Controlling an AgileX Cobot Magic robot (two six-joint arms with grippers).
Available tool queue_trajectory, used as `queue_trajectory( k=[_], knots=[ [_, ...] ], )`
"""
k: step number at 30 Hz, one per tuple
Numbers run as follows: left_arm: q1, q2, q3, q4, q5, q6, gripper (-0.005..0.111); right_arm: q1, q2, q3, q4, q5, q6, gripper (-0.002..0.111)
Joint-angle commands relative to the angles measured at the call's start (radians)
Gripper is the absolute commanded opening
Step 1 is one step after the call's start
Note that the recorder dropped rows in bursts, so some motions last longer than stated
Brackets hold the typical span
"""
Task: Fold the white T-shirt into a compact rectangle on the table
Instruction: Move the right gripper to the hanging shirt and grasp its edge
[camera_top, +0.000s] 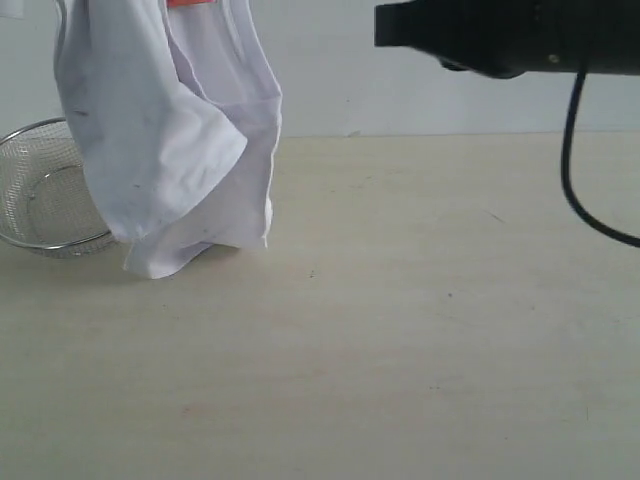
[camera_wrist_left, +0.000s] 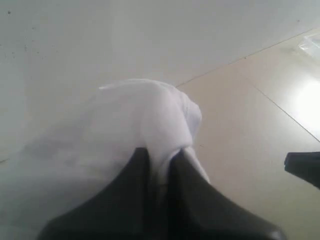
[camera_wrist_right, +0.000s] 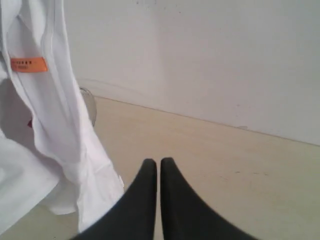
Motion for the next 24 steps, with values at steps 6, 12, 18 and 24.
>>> queue_trajectory(
  k=[6,12,18,24],
  knots=[
    [-0.002,-0.017,-0.017,-0.163,-0.028,0.030,0.004,0.032,0.144,-0.014,-0.007,-0.072,-0.007,0.065],
    [-0.002,-0.016,-0.017,-0.166,-0.028,0.023,0.004,0.039,0.195,-0.014,-0.007,-0.132,0.011,0.067],
    [-0.002,-0.016,-0.017,-0.166,-0.028,0.023,0.004,0.128,0.194,-0.014,-0.013,-0.163,0.000,0.068],
    [-0.002,-0.016,-0.017,-0.166,-0.028,0.023,0.004,0.170,0.216,-0.014,-0.013,-0.240,-0.033,0.067]
  ],
)
